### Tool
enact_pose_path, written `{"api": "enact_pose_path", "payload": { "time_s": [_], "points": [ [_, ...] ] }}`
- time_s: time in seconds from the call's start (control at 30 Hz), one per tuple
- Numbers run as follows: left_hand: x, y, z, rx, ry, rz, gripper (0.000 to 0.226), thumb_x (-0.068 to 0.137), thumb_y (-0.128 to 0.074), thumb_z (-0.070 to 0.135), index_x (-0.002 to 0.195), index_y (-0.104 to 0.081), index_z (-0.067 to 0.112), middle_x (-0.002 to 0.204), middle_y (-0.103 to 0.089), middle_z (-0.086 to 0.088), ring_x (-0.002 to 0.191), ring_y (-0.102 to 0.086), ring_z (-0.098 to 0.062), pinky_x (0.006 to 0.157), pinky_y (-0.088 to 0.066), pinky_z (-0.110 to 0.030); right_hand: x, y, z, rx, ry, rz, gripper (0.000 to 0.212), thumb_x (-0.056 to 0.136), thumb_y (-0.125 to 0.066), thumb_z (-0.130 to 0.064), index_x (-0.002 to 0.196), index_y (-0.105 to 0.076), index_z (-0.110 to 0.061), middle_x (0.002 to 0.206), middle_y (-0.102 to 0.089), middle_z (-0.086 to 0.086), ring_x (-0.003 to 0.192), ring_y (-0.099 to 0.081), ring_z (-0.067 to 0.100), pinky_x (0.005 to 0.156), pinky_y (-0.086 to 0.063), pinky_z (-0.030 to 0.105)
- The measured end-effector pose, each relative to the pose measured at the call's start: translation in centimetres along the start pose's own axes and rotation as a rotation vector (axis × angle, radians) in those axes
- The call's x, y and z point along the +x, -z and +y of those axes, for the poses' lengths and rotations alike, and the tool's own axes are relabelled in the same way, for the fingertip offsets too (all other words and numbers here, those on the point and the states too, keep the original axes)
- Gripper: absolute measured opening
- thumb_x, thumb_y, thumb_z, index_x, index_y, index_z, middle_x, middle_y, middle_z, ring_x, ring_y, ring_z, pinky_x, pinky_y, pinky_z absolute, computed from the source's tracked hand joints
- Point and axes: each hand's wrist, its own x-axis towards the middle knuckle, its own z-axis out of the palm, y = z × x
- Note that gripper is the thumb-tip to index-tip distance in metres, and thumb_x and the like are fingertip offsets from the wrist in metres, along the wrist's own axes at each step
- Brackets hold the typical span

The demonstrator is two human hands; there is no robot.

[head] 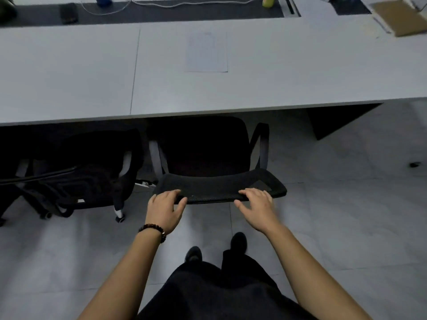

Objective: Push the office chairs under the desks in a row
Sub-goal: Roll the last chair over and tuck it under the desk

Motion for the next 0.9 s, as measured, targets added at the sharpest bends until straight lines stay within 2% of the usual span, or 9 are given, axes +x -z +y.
{"api": "enact_pose_path", "payload": {
  "time_s": [0.1, 0.17, 0.23, 0.37, 0.47, 0.67, 0.9],
  "points": [
    [-4.7, 2.3, 0.3, -0.267, 0.001, 0.04, 0.043, 0.095, -0.047, 0.042, 0.131, -0.051, 0.018, 0.126, -0.058, 0.001, 0.117, -0.052, -0.016, 0.099, -0.043, -0.039, -5.1, 0.9, -1.1, 0.298, -0.084, 0.056, 0.043, 0.096, -0.052, -0.046, 0.135, -0.051, -0.028, 0.129, -0.05, -0.012, 0.125, -0.045, 0.009, 0.105, -0.038, 0.033],
    [-8.2, 3.0, 0.4, -0.44, 0.015, 0.059, 0.039, 0.093, -0.051, 0.041, 0.127, -0.054, 0.021, 0.121, -0.057, 0.008, 0.113, -0.054, -0.01, 0.095, -0.047, -0.036, -9.0, 0.9, -1.4, 0.432, -0.151, 0.131, 0.041, 0.094, -0.054, -0.046, 0.133, -0.052, -0.032, 0.124, -0.053, -0.014, 0.117, -0.05, 0.005, 0.099, -0.043, 0.029],
    [-10.8, 3.1, -0.1, -0.513, 0.006, 0.01, 0.032, 0.091, -0.054, 0.039, 0.12, -0.057, 0.028, 0.114, -0.058, 0.016, 0.105, -0.056, -0.003, 0.09, -0.048, -0.031, -13.2, -0.1, -1.5, 0.487, -0.248, 0.219, 0.037, 0.093, -0.057, -0.046, 0.129, -0.053, -0.037, 0.121, -0.055, -0.017, 0.112, -0.052, 0.0, 0.096, -0.044, 0.026],
    [-13.0, 0.8, -1.4, -0.497, -0.078, -0.226, 0.023, 0.09, -0.058, 0.033, 0.113, -0.057, 0.033, 0.112, -0.061, 0.015, 0.1, -0.059, -0.002, 0.084, -0.047, -0.024, -21.3, -4.4, -1.1, 0.547, -0.454, 0.3, 0.036, 0.091, -0.059, -0.043, 0.126, -0.053, -0.037, 0.113, -0.05, -0.028, 0.107, -0.051, -0.009, 0.094, -0.044, 0.022],
    [-13.3, -1.2, 0.3, -0.439, -0.189, -0.372, 0.025, 0.09, -0.059, 0.028, 0.115, -0.056, 0.029, 0.111, -0.061, 0.013, 0.099, -0.06, -0.001, 0.08, -0.047, -0.022, -26.7, -7.1, -0.5, 0.613, -0.59, 0.382, 0.037, 0.091, -0.06, -0.042, 0.127, -0.05, -0.04, 0.117, -0.052, -0.025, 0.11, -0.051, -0.009, 0.096, -0.047, 0.025],
    [-16.5, -3.6, 9.7, -0.34, -0.552, -0.527, 0.027, 0.093, -0.056, 0.027, 0.12, -0.054, 0.025, 0.107, -0.059, 0.015, 0.097, -0.057, 0.002, 0.074, -0.042, -0.011, -38.4, -8.1, 0.8, 0.695, -0.787, 0.783, 0.042, 0.092, -0.061, -0.038, 0.132, -0.049, -0.037, 0.123, -0.053, -0.019, 0.115, -0.051, -0.004, 0.094, -0.046, 0.023],
    [-30.8, -9.5, 18.9, -0.307, -0.885, -0.658, 0.031, 0.092, -0.056, 0.029, 0.122, -0.049, 0.029, 0.109, -0.059, 0.016, 0.095, -0.06, 0.001, 0.074, -0.043, -0.012, -55.2, -11.8, 4.2, 0.692, -0.941, 1.141, 0.048, 0.093, -0.06, -0.037, 0.139, -0.045, -0.033, 0.127, -0.053, -0.013, 0.116, -0.052, 0.002, 0.095, -0.045, 0.025]
  ]
}}
